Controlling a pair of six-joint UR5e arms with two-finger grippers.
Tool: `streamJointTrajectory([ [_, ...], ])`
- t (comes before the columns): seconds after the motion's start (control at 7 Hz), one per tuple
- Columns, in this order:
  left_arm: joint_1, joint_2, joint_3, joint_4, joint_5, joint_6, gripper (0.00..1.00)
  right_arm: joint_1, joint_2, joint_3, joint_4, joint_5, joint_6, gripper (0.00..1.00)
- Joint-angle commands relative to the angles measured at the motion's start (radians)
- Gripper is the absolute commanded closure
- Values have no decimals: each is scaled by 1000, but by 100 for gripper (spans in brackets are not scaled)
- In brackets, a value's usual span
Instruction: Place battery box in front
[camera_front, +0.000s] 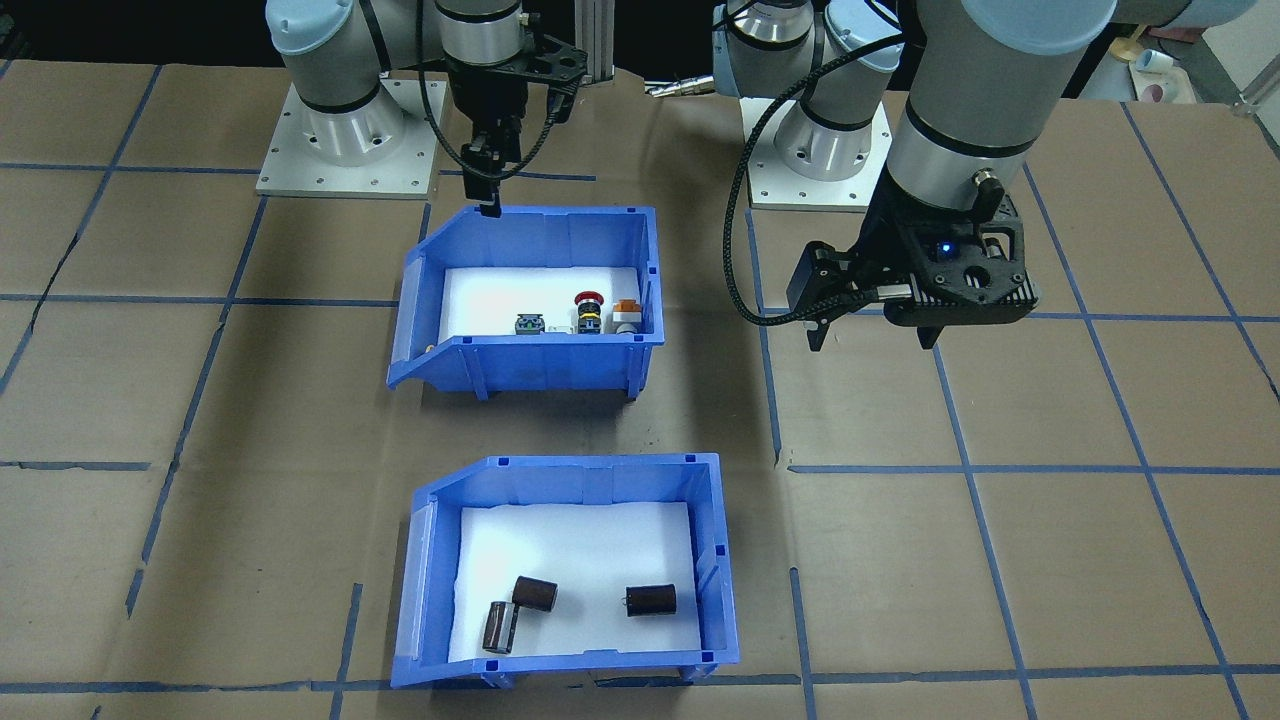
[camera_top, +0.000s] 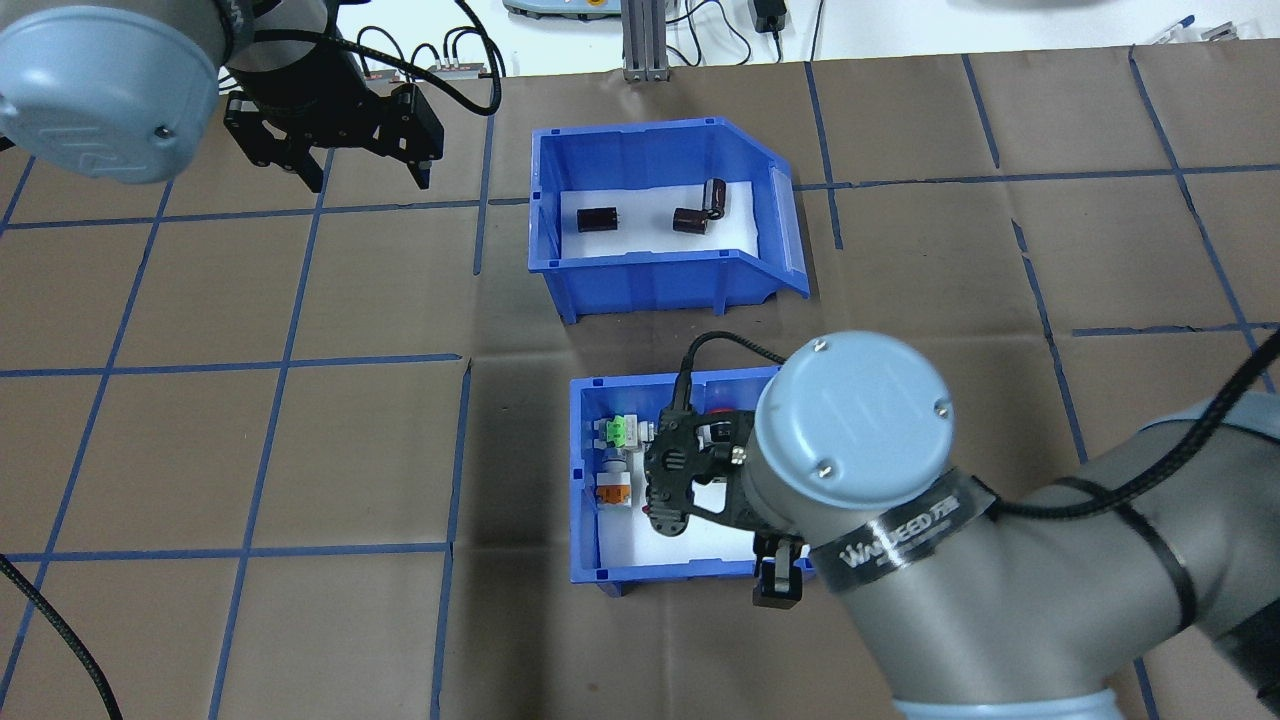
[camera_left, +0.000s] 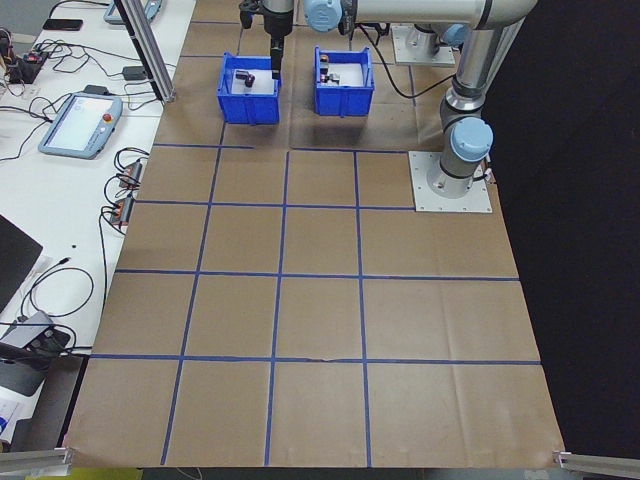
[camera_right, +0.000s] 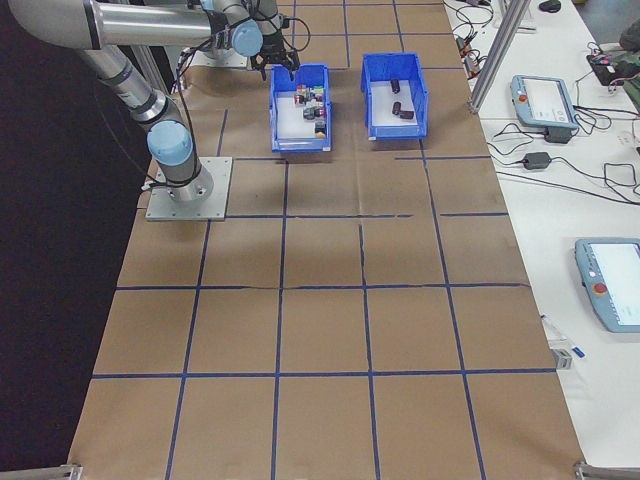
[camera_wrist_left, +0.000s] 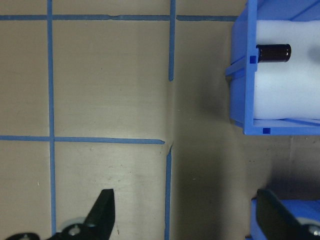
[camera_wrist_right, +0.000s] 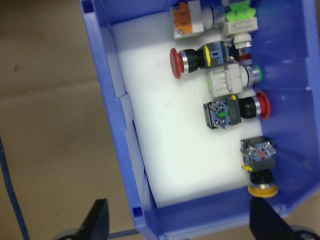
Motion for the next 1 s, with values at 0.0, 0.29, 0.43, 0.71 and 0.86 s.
streamJointTrajectory([
  [0.0, 3, 33, -5, -63, -1, 4, 1, -192, -7, -98, 159, 98, 1, 0],
  [0.29, 5, 105, -14, -162, -10, 17, 1, -314, 22, -160, 158, 96, 10, 0],
  [0.43, 5, 150, -61, -173, -15, 16, 1, -337, 62, -197, 164, 91, 53, 0],
  [0.71, 2, 269, -188, -156, -16, 14, 1, -343, 131, -269, 167, 79, 298, 0],
  [0.86, -1, 299, -205, -158, -19, 14, 1, -345, 180, -309, 169, 80, 436, 0],
])
